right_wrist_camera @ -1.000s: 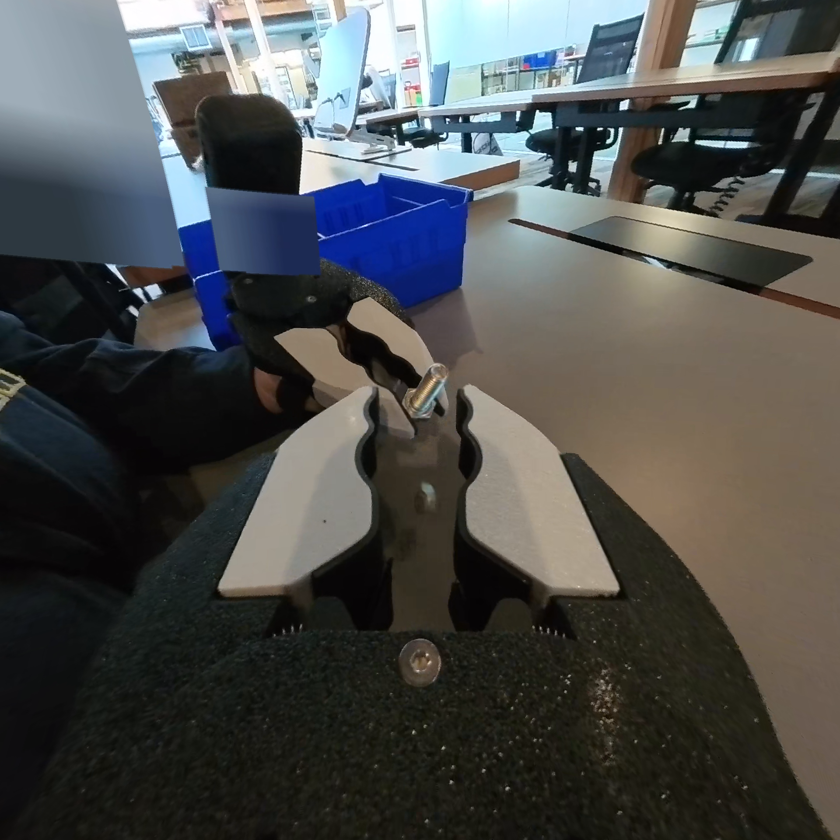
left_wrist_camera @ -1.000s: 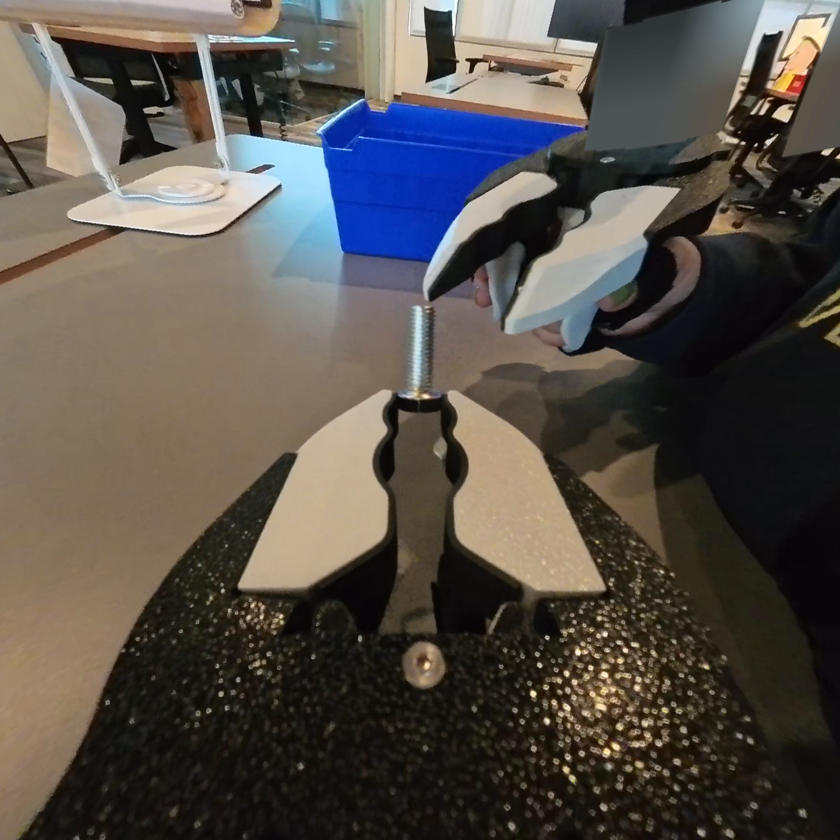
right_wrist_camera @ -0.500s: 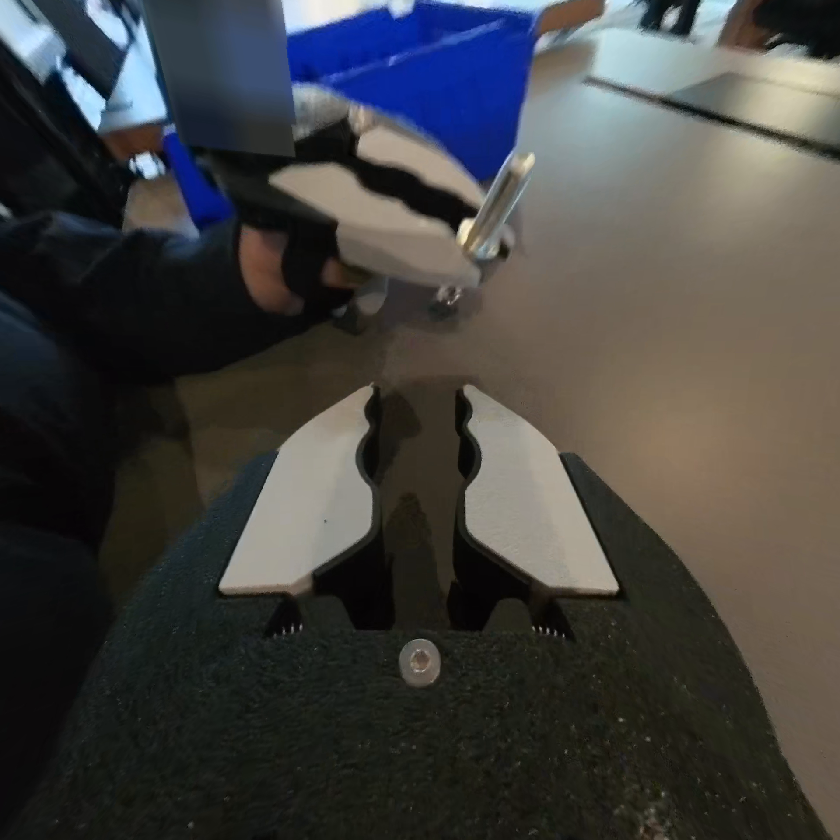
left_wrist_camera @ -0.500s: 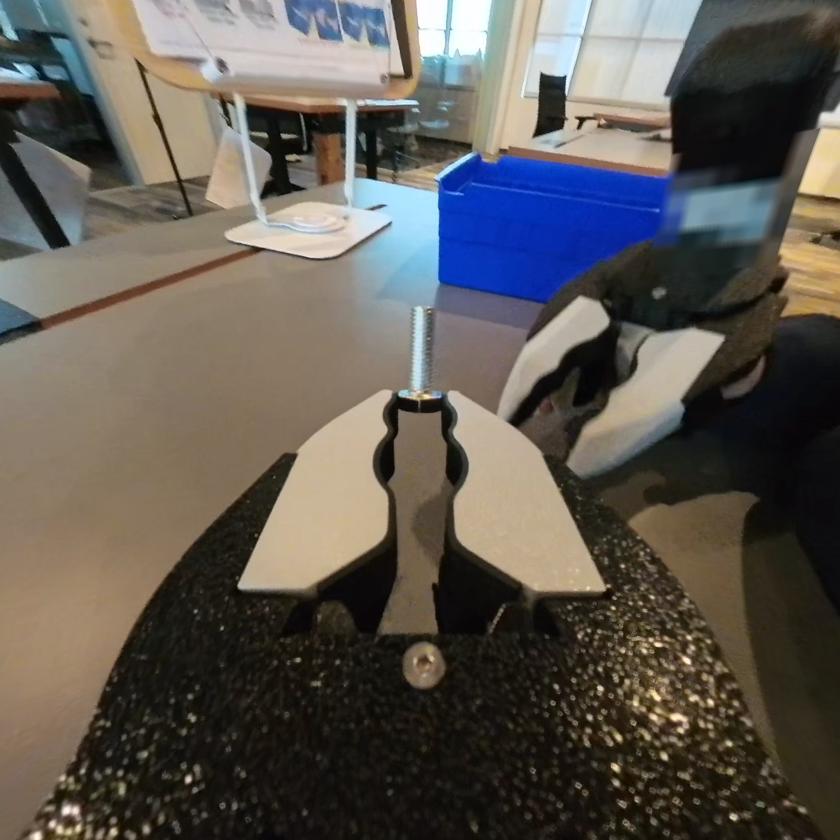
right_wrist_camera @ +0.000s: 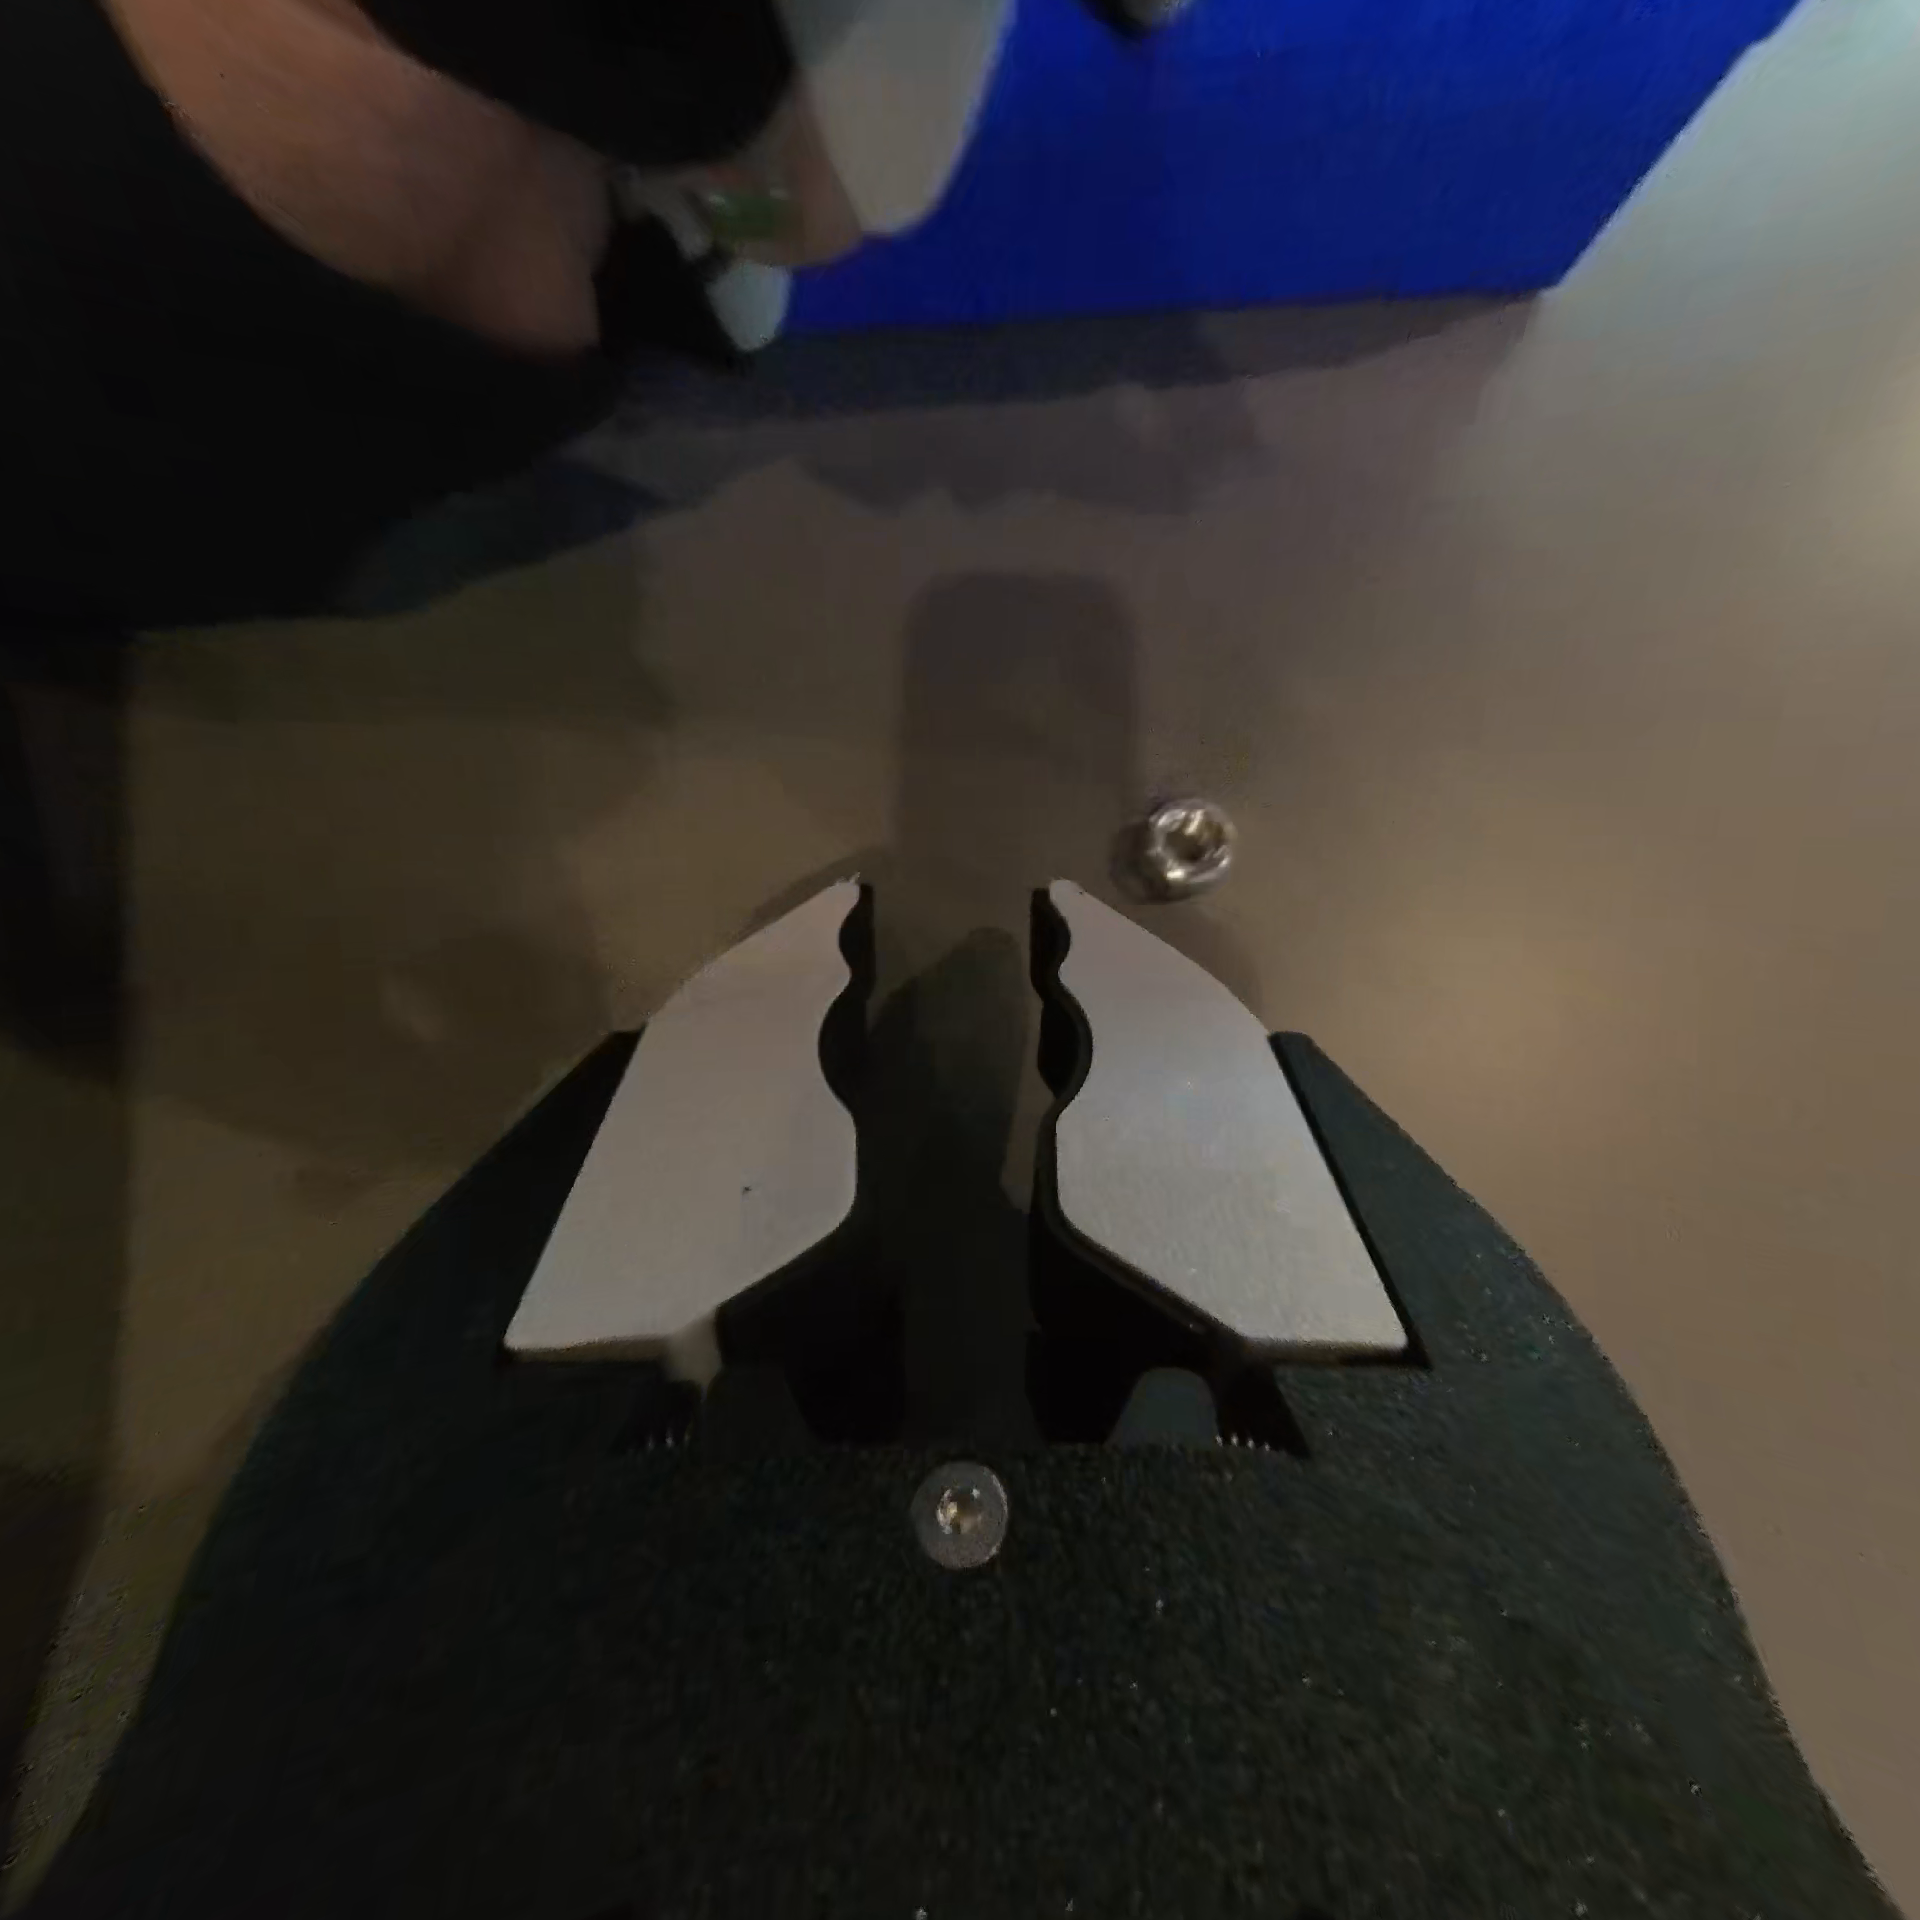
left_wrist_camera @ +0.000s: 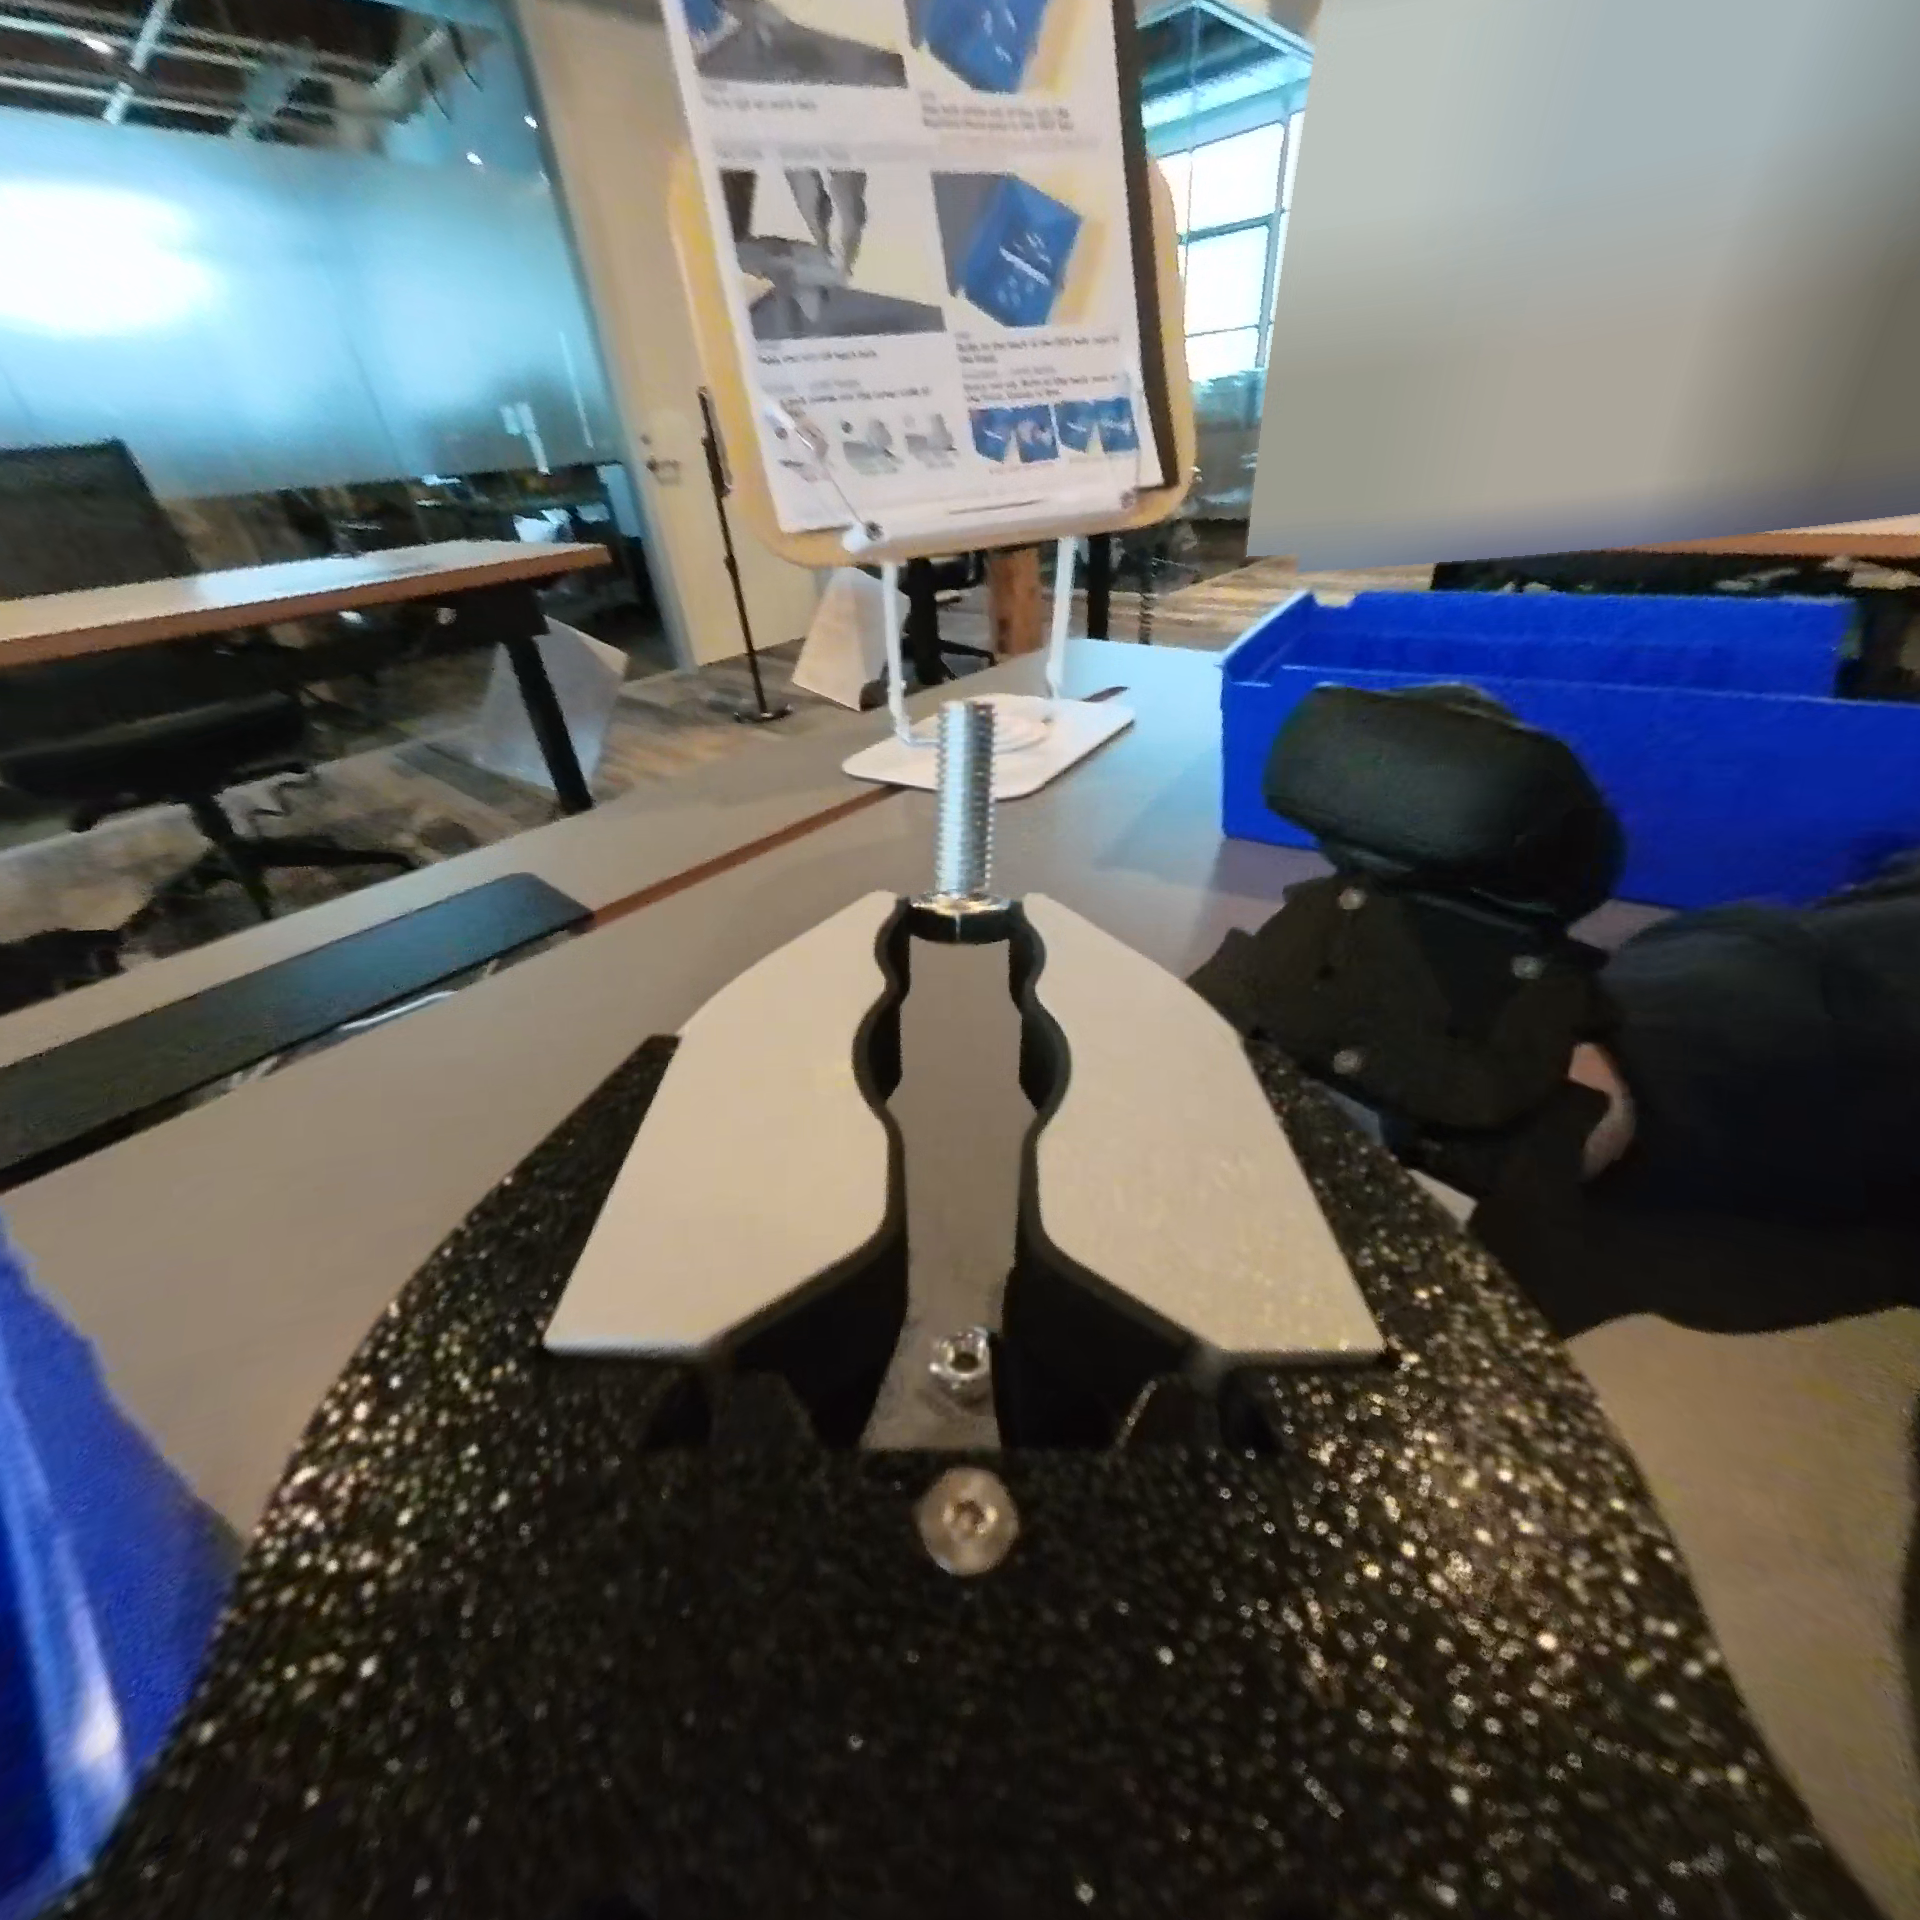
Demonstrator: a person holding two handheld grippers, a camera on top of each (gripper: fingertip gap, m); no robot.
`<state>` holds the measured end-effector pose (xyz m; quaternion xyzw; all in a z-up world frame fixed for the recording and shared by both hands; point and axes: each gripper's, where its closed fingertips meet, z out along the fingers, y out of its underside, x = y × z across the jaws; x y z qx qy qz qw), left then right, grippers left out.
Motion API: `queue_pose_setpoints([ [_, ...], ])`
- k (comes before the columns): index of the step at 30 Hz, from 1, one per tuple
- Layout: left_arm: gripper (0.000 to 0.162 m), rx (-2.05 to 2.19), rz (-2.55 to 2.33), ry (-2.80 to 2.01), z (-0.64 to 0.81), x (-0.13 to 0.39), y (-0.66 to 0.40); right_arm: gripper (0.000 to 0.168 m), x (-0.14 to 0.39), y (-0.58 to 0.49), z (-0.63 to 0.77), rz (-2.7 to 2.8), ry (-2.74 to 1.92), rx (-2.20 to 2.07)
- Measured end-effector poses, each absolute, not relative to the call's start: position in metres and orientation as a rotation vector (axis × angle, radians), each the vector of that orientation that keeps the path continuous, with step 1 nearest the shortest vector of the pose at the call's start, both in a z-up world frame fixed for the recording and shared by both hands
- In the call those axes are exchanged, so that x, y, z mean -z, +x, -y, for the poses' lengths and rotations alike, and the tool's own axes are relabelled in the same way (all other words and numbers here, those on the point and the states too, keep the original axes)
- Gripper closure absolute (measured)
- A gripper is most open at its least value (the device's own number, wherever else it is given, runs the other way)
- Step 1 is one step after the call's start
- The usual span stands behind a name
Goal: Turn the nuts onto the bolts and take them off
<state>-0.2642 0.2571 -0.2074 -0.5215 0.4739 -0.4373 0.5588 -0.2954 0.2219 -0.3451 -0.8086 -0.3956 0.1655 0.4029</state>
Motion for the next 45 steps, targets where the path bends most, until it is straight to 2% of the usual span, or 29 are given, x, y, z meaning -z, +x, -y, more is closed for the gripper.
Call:
queue_pose_setpoints([
  [11,0.145,1.032,-1.123,-1.249,-0.259,0.212,-0.264,0.134,0.353,-0.275,-0.256,0.829,-2.177,-0.429],
  [15,0.145,1.036,-1.131,-1.260,-0.259,0.215,-0.263,0.138,0.354,-0.278,-0.264,0.858,-2.171,-0.397],
  [17,0.145,1.043,-1.140,-1.264,-0.258,0.216,-0.262,0.148,0.355,-0.278,-0.265,0.865,-2.175,-0.409],
  [20,0.145,1.055,-1.178,-1.286,-0.255,0.223,-0.258,0.149,0.355,-0.268,-0.258,0.893,-2.177,-0.343],
  [27,0.145,1.144,-1.384,-1.380,-0.232,0.253,-0.241,0.150,0.296,-0.211,-0.223,0.709,-1.921,-0.425],
  [33,0.145,1.321,-1.686,-1.327,-0.181,0.277,-0.229,0.150,0.229,-0.210,-0.173,0.691,-1.503,-0.825],
  [45,0.145,1.496,-1.814,-1.194,-0.146,0.275,-0.232,0.150,0.238,-0.234,-0.145,0.962,-1.512,-0.945],
])
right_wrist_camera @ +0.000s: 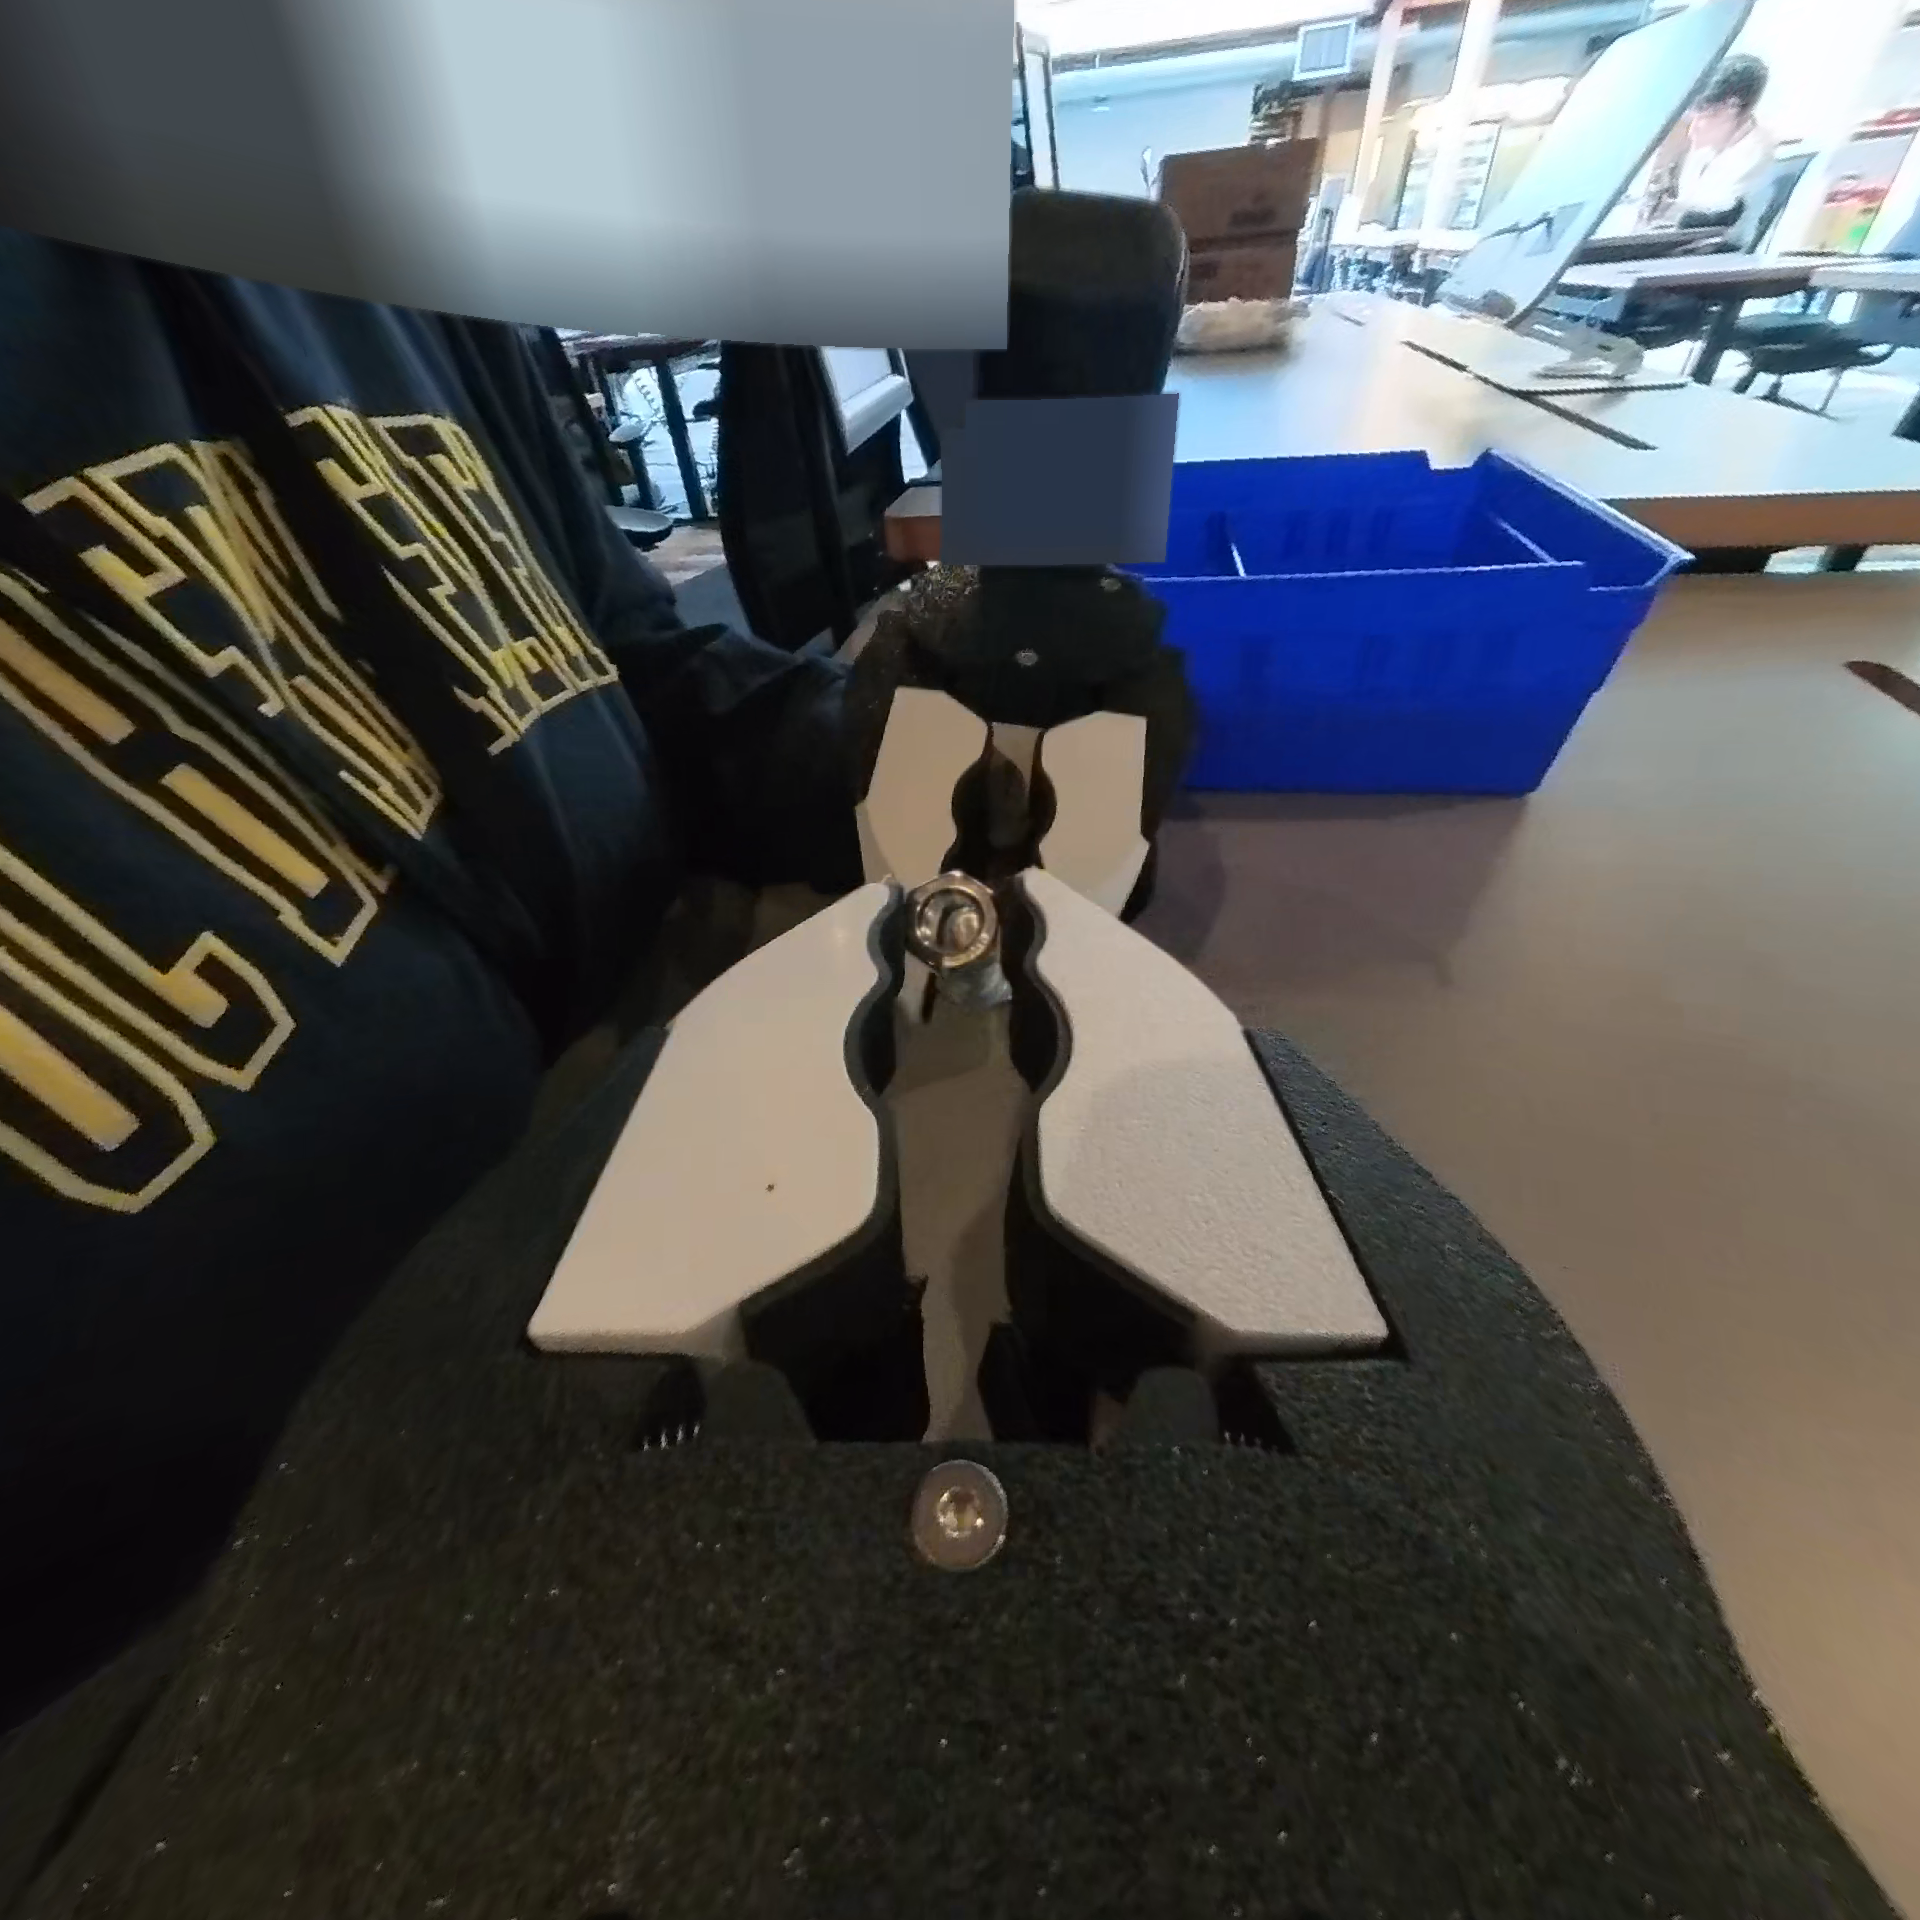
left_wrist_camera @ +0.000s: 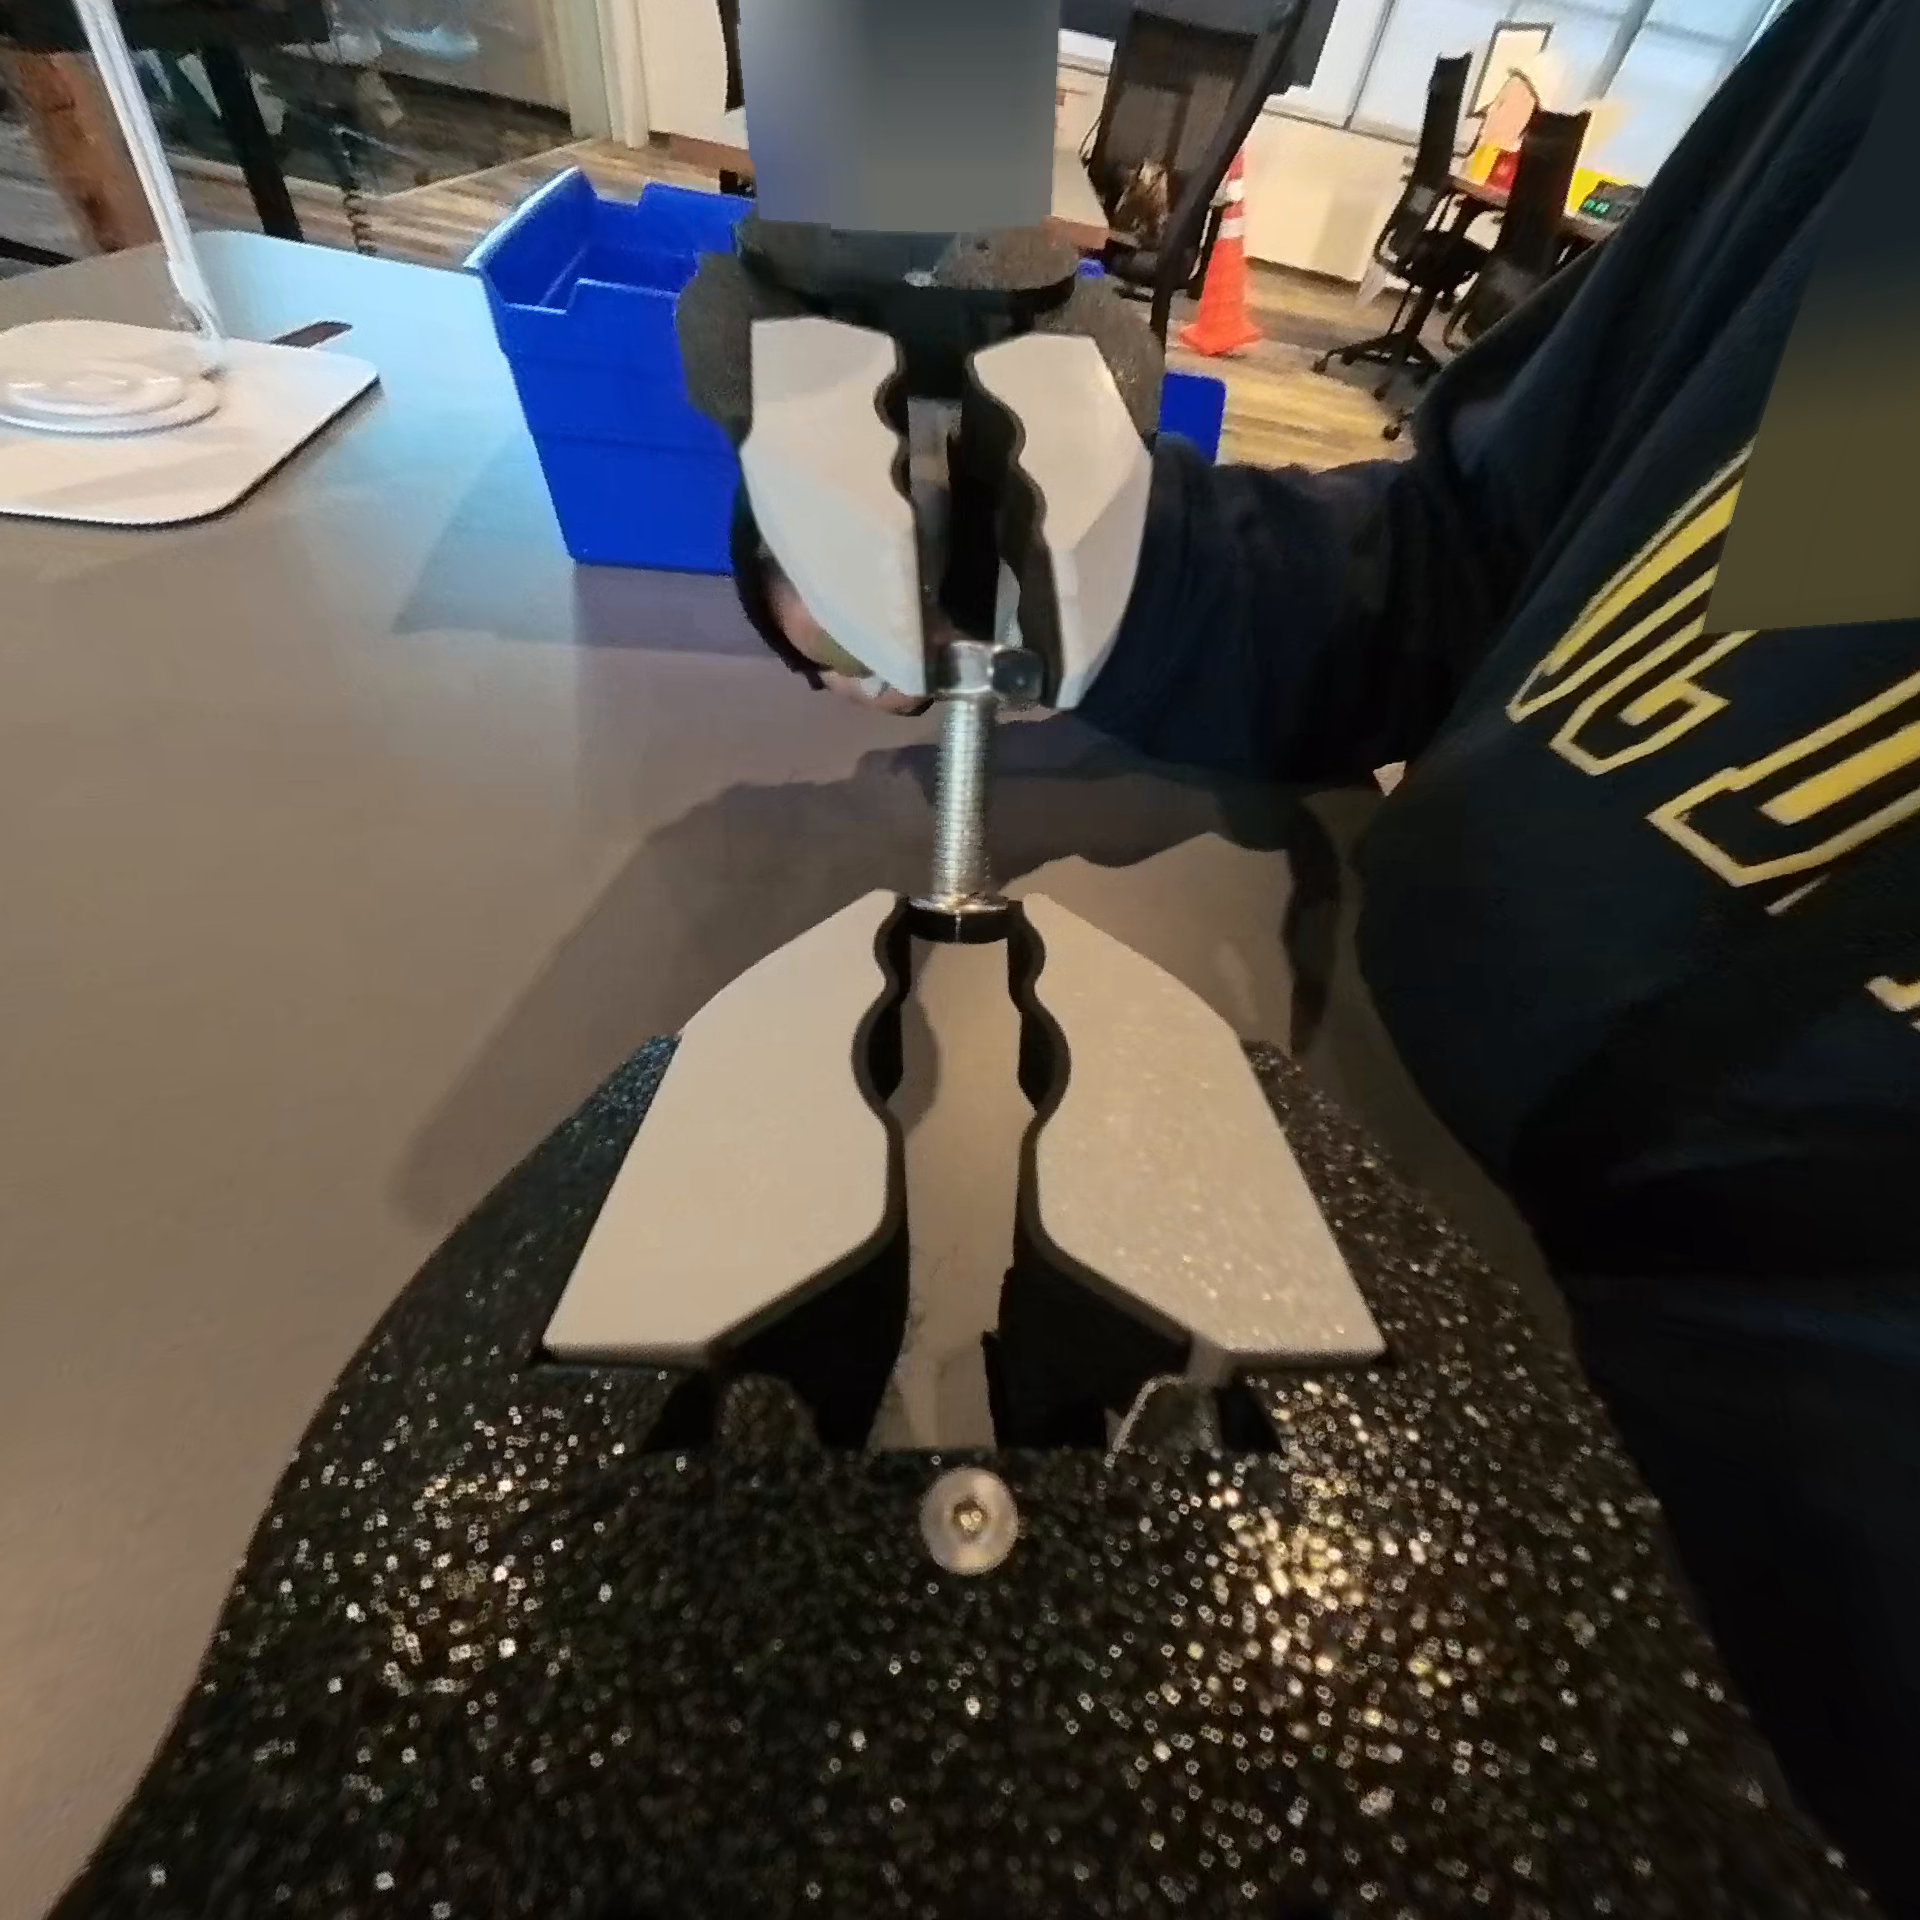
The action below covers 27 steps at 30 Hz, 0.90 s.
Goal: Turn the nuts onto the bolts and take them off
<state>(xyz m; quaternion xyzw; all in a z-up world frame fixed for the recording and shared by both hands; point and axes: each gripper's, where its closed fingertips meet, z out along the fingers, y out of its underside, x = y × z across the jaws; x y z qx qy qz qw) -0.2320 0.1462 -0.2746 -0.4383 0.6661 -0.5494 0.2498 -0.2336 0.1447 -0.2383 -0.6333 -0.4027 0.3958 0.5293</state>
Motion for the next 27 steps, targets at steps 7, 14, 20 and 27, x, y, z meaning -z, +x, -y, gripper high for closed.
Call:
queue_pose_setpoints([
  [7,0.145,1.520,-1.825,-1.163,-0.142,0.274,-0.233,0.150,0.240,-0.234,-0.144,0.973,-1.500,-0.966],
  [14,0.145,1.351,-1.675,-1.287,-0.169,0.275,-0.224,0.150,0.240,-0.224,-0.171,0.721,-1.633,-0.889],
  [20,0.145,1.046,-1.550,-1.420,-0.198,0.287,-0.215,0.150,0.249,-0.215,-0.201,0.142,-1.810,-0.799],
  [27,0.145,1.059,-1.520,-1.423,-0.197,0.286,-0.215,0.150,0.245,-0.215,-0.201,0.107,-1.794,-0.683],
])
